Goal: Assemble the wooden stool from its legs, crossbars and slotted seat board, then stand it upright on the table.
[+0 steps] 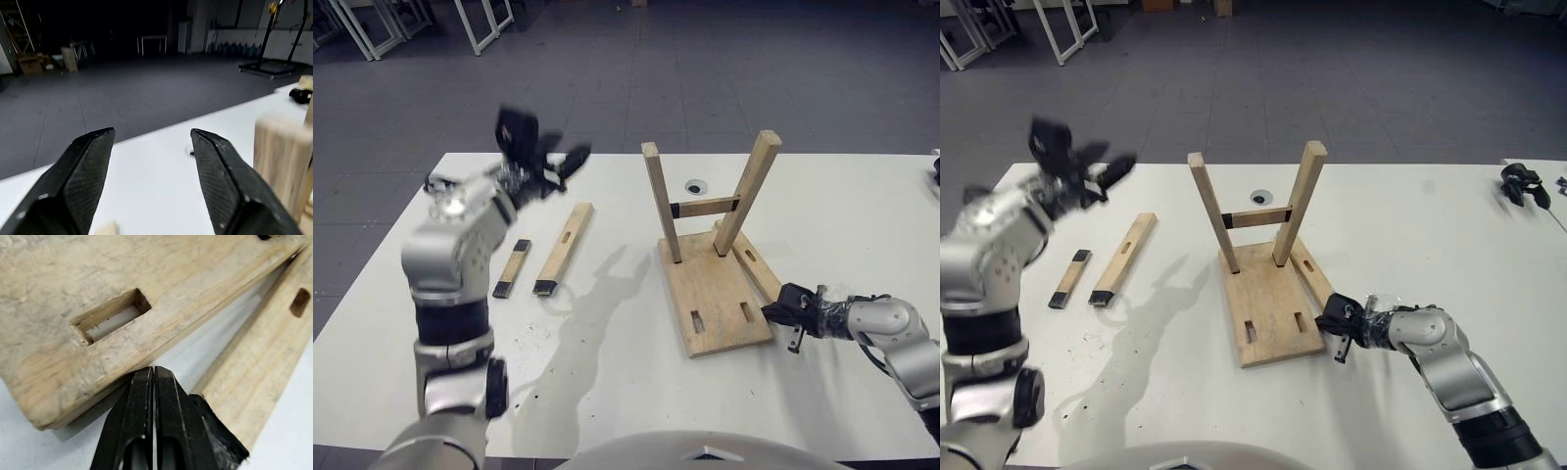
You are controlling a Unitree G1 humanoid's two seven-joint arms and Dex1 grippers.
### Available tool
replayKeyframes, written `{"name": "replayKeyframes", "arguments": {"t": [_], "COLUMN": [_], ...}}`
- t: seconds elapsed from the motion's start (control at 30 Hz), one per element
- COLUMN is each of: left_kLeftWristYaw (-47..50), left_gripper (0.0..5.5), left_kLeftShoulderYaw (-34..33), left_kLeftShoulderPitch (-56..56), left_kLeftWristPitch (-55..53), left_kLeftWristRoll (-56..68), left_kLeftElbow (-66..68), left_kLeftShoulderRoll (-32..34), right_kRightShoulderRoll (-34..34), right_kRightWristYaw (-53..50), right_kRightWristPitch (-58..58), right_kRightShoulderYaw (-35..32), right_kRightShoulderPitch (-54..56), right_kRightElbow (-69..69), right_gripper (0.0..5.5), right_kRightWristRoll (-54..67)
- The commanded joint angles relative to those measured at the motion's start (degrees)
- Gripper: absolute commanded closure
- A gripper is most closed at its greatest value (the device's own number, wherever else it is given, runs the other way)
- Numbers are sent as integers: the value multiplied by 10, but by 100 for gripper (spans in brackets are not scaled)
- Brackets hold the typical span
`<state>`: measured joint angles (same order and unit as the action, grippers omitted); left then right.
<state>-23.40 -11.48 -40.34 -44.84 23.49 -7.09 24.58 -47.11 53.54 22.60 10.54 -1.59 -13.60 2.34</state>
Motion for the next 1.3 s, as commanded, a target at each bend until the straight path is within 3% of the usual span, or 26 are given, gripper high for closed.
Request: {"name": "replayKeyframes", "arguments": {"t": [0.03, 0.27, 0.5, 0.63, 0.8, 0.93, 1.13, 1.2, 1.3], "left_kLeftWristYaw": [1, -45, -95, -76, -38, 4, 69, 75, 60], "left_gripper": [265, 265, 265, 265, 265, 265, 265, 265, 308], "left_kLeftShoulderYaw": [29, 41, 128, 107, 56, 8, -60, -57, -69], "left_kLeftShoulderPitch": [-172, -273, -124, -149, -224, -164, 166, 263, 356], "left_kLeftWristPitch": [74, 175, 135, 156, 195, 148, 63, 79, 119], "left_kLeftWristRoll": [-19, -23, -82, -75, -57, -46, -58, -74, -77], "left_kLeftElbow": [185, 417, 540, 525, 397, 225, -42, -83, -86], "left_kLeftShoulderRoll": [-55, -133, -178, -165, -116, -53, -25, -28, -27], "right_kRightShoulderRoll": [33, 49, 50, 50, 51, 54, 111, 133, 144], "right_kRightWristYaw": [-1, -8, -23, -29, -27, -31, -80, -99, -111], "right_kRightWristPitch": [-3, 3, 7, 9, 13, 26, 67, 80, 97], "right_kRightShoulderYaw": [38, 62, 64, 59, 55, 35, -24, -40, -47], "right_kRightShoulderPitch": [29, 42, 41, 38, 40, 40, 64, 77, 87], "right_kRightElbow": [7, 3, 11, 16, 18, 7, -28, -35, -47], "right_gripper": [540, 540, 540, 540, 540, 540, 540, 540, 540], "right_kRightWristRoll": [-7, -14, -22, -24, -23, -9, 46, 63, 76]}}
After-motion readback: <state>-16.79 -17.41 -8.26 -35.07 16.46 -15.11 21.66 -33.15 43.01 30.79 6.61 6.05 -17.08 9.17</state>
